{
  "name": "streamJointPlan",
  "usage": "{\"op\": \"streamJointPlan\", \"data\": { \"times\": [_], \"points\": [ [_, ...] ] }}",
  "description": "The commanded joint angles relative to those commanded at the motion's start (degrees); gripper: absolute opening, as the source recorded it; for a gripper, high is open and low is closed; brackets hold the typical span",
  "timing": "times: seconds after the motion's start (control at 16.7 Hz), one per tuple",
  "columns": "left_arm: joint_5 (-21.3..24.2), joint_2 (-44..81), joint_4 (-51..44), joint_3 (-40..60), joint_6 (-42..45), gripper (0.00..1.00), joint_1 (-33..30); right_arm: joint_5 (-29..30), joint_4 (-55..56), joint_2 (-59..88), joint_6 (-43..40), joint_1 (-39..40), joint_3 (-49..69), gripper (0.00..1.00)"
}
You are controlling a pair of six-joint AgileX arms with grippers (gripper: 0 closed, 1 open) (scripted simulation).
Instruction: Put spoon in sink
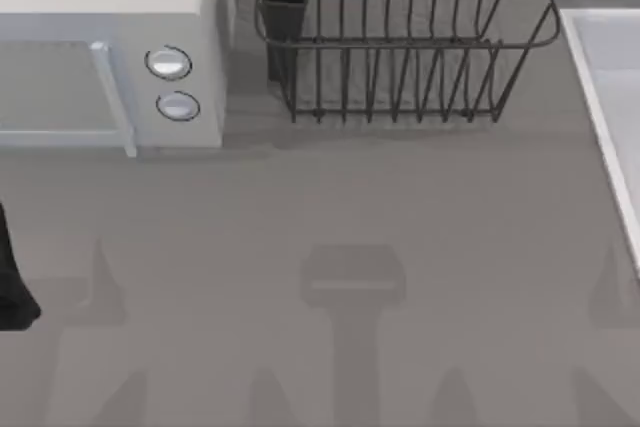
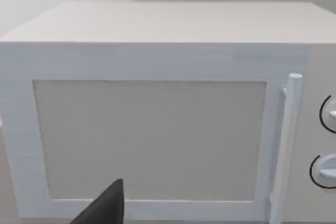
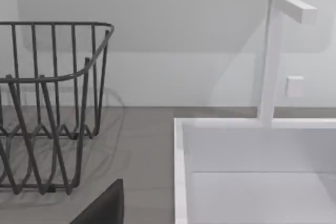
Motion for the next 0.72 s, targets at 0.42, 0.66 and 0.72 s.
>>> {"op": "streamJointPlan", "data": {
  "times": [0.42, 0.66, 0.72],
  "points": [
    [0.00, 0.00, 0.00, 0.00, 0.00, 1.00, 0.00, 0.00, -8.67, 9.39, -3.27, -3.83, 7.59, 1.00],
    [0.00, 0.00, 0.00, 0.00, 0.00, 1.00, 0.00, -0.19, -22.85, 27.50, -8.10, -9.53, 18.60, 1.00],
    [0.00, 0.00, 0.00, 0.00, 0.00, 1.00, 0.00, -0.21, -26.86, 33.02, -9.41, -11.15, 21.57, 1.00]
  ]
}}
